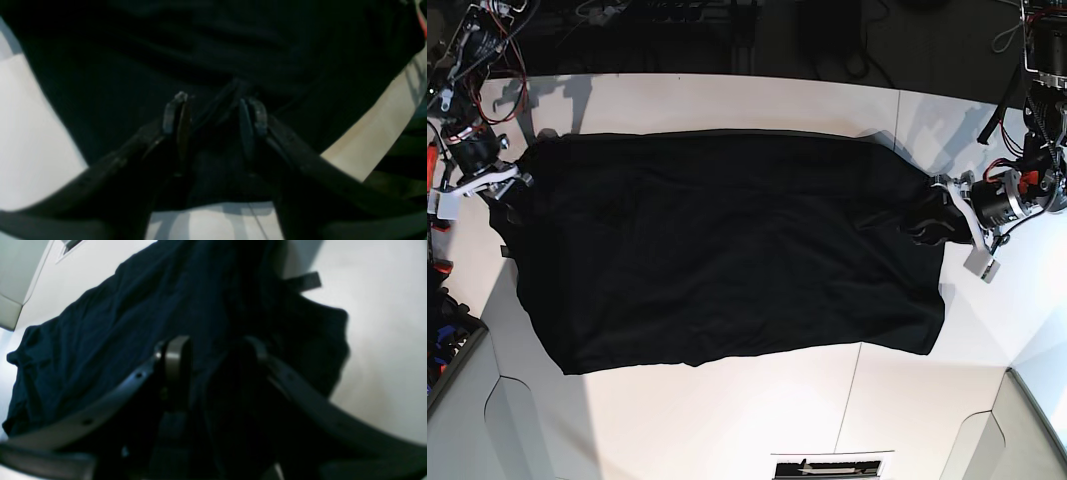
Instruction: Layout the t-shirt on the table in an organized manner, then fold the t-shirt properly
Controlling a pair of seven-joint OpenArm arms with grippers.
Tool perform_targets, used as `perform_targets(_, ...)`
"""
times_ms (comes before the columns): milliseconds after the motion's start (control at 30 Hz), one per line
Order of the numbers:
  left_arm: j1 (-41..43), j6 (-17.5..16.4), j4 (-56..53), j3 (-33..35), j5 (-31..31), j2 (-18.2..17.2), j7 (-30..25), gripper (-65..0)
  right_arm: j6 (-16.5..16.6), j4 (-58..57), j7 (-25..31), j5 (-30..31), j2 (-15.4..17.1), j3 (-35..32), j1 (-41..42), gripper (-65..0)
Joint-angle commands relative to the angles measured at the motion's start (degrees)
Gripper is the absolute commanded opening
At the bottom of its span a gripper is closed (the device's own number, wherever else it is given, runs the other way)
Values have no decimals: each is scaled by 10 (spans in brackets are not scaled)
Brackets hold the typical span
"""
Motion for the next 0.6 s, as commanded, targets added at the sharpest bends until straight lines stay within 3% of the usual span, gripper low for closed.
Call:
perform_targets(0,2,-5,7,-4,-2,-5,-8,-336,-11,7,16,-4,7,3,4,-399)
perform_targets(67,12,-5,7,-4,18,0,-8,-277,-40,7,18,-37,5,3,4,-398)
perform_targets(167,19,-5,7,-4,31,4,-16,-269,-65,7,31,-63,-5,3,4,-397)
perform_targets(333,14,-5,7,-4,79,27,-63,-269,-65,6,34,-74,-24,1,4,-395)
perform_targets(467,8,-5,7,-3,140,60,-68,-269,-66,4,35,-77,-29,-10,6,-395)
perform_targets(567,8,-5,7,10,181,64,-92,-269,-78,4,39,-101,-34,-19,10,-395)
